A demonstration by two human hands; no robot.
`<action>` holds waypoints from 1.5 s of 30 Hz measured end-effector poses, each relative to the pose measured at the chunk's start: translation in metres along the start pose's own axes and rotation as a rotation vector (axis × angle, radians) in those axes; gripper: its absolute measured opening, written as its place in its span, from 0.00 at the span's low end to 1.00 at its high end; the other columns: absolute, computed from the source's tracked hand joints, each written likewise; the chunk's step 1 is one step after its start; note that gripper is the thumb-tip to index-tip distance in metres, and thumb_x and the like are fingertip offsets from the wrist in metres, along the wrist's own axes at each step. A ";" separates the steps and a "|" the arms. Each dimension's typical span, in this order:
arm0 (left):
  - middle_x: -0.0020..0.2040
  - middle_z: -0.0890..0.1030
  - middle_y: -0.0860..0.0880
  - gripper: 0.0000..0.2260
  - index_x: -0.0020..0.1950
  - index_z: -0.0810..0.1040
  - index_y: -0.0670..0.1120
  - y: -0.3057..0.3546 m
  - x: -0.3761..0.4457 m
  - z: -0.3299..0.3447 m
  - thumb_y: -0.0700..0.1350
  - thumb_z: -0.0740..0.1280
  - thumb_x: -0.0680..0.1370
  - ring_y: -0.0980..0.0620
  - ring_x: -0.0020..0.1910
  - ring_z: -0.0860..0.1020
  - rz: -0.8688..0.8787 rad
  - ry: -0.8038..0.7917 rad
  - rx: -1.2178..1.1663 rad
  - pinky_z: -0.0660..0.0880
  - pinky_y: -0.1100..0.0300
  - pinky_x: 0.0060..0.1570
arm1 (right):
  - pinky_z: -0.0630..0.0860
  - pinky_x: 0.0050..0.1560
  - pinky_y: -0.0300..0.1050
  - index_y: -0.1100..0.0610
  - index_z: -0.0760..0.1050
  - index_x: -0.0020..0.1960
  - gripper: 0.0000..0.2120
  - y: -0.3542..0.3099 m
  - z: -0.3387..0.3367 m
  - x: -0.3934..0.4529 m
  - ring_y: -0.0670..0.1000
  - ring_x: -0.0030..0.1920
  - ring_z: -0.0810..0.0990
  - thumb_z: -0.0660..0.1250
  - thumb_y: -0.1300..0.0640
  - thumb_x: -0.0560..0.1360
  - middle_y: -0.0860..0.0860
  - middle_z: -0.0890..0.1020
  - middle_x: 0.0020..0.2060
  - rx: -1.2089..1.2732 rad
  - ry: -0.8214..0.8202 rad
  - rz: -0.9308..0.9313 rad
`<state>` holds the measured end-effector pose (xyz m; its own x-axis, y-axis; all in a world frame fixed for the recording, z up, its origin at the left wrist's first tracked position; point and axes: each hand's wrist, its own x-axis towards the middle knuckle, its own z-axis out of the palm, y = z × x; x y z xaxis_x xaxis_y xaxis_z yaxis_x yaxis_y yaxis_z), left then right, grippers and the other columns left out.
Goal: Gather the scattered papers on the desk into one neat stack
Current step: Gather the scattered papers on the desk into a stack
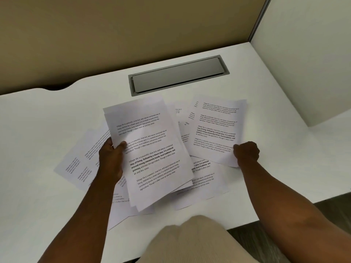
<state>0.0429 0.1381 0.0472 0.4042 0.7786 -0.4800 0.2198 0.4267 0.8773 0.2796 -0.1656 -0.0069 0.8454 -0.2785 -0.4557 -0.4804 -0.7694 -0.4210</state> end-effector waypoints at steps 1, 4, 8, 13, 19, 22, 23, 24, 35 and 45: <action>0.54 0.82 0.49 0.16 0.61 0.76 0.49 0.001 -0.001 0.001 0.33 0.66 0.77 0.46 0.53 0.81 0.002 0.003 0.005 0.75 0.43 0.60 | 0.75 0.50 0.48 0.64 0.78 0.47 0.08 0.001 -0.001 0.000 0.63 0.53 0.81 0.69 0.60 0.72 0.63 0.82 0.51 -0.008 0.003 -0.021; 0.54 0.82 0.50 0.17 0.63 0.76 0.48 0.004 -0.001 0.003 0.33 0.66 0.77 0.46 0.52 0.81 0.004 0.003 0.010 0.76 0.45 0.59 | 0.75 0.49 0.47 0.65 0.79 0.47 0.09 -0.001 -0.004 -0.003 0.63 0.51 0.82 0.68 0.58 0.73 0.62 0.83 0.49 -0.048 0.021 -0.064; 0.57 0.81 0.47 0.18 0.65 0.75 0.46 0.001 0.003 0.004 0.33 0.65 0.77 0.42 0.56 0.80 0.002 0.002 0.024 0.76 0.45 0.59 | 0.74 0.46 0.47 0.65 0.81 0.46 0.11 -0.008 -0.011 -0.005 0.63 0.48 0.82 0.66 0.57 0.76 0.62 0.84 0.46 -0.068 0.085 -0.225; 0.72 0.70 0.53 0.35 0.75 0.60 0.60 -0.002 0.009 0.002 0.35 0.68 0.76 0.49 0.69 0.71 0.126 -0.003 0.108 0.67 0.47 0.70 | 0.66 0.42 0.40 0.66 0.81 0.45 0.11 -0.028 -0.035 -0.007 0.60 0.42 0.81 0.65 0.59 0.77 0.63 0.84 0.43 0.071 0.166 -0.494; 0.74 0.66 0.55 0.31 0.75 0.63 0.58 0.006 0.008 0.008 0.32 0.64 0.78 0.53 0.72 0.66 0.290 -0.030 0.289 0.65 0.55 0.70 | 0.77 0.52 0.49 0.62 0.82 0.53 0.11 -0.055 -0.061 -0.007 0.55 0.47 0.81 0.68 0.57 0.75 0.58 0.84 0.48 0.419 0.063 -0.505; 0.63 0.77 0.53 0.18 0.62 0.78 0.53 0.007 0.009 0.012 0.34 0.62 0.79 0.53 0.66 0.73 0.269 -0.037 0.278 0.68 0.62 0.65 | 0.79 0.53 0.50 0.56 0.81 0.48 0.03 -0.066 -0.066 -0.016 0.52 0.47 0.80 0.70 0.59 0.75 0.52 0.84 0.45 0.720 -0.185 -0.388; 0.60 0.79 0.53 0.15 0.59 0.80 0.52 0.006 0.010 0.013 0.35 0.63 0.80 0.52 0.65 0.75 0.247 -0.031 0.277 0.69 0.60 0.65 | 0.79 0.52 0.48 0.55 0.81 0.46 0.02 -0.068 -0.067 -0.021 0.52 0.47 0.81 0.70 0.59 0.74 0.51 0.84 0.44 0.784 -0.280 -0.367; 0.57 0.80 0.54 0.14 0.58 0.81 0.51 0.006 0.011 0.014 0.36 0.63 0.80 0.51 0.64 0.76 0.228 -0.018 0.278 0.70 0.58 0.67 | 0.80 0.49 0.46 0.54 0.80 0.46 0.02 -0.071 -0.065 -0.028 0.51 0.46 0.82 0.71 0.58 0.74 0.49 0.85 0.43 0.832 -0.380 -0.359; 0.59 0.82 0.42 0.23 0.62 0.79 0.44 0.036 0.008 0.022 0.60 0.64 0.78 0.40 0.59 0.80 -0.200 -0.205 -0.295 0.75 0.41 0.61 | 0.79 0.57 0.55 0.56 0.80 0.52 0.06 -0.068 0.012 -0.087 0.58 0.54 0.82 0.69 0.57 0.76 0.56 0.85 0.50 0.593 -0.820 -0.338; 0.58 0.83 0.43 0.11 0.60 0.79 0.48 0.023 0.011 0.008 0.41 0.65 0.78 0.45 0.53 0.82 -0.167 -0.277 -0.170 0.80 0.50 0.49 | 0.68 0.69 0.51 0.52 0.68 0.68 0.31 -0.064 0.056 -0.088 0.53 0.64 0.76 0.71 0.45 0.68 0.52 0.77 0.64 0.414 -1.213 -0.151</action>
<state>0.0591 0.1525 0.0620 0.6051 0.5477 -0.5778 0.1618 0.6260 0.7628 0.2230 -0.0596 0.0162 0.2508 0.6601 -0.7081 -0.6197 -0.4524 -0.6413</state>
